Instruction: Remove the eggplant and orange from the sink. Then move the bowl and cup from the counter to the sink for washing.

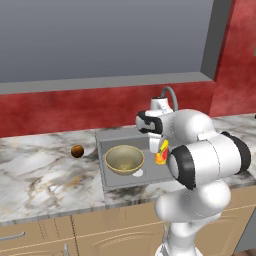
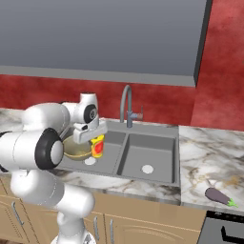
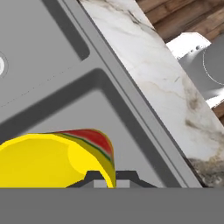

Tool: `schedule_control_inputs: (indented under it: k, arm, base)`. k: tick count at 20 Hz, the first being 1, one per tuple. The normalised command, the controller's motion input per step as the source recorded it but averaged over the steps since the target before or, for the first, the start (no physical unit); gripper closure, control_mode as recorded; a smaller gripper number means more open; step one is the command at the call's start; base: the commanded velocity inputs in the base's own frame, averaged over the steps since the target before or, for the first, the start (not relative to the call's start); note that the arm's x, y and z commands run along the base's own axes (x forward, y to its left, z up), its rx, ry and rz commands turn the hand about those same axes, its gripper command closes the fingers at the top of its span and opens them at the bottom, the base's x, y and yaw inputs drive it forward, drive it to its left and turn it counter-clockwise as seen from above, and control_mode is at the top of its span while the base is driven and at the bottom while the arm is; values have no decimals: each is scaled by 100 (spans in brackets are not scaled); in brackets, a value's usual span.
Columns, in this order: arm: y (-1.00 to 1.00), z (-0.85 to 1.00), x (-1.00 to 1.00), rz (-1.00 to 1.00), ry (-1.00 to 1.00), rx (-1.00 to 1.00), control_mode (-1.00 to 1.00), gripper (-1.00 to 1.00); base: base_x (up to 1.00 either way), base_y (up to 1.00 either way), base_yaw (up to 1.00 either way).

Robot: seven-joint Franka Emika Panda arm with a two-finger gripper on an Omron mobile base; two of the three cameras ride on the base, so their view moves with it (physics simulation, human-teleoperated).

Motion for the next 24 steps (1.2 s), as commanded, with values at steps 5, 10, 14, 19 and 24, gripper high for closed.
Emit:
schedule_control_inputs:
  k: [5,10,14,19,24]
  arm:
    - [0,-8,23,-9,2,0,-100,100]
    - [0,-10,21,-10,4,0,-100,100]
    - [0,-11,16,-9,6,0,-100,100]
    - [0,-14,14,-8,2,0,-100,100]
    - [0,-14,11,-5,0,0,-100,100]
  base:
    - [0,0,0]
    - [0,0,0]
    - [0,0,0]
    - [0,0,0]
    - [0,0,0]
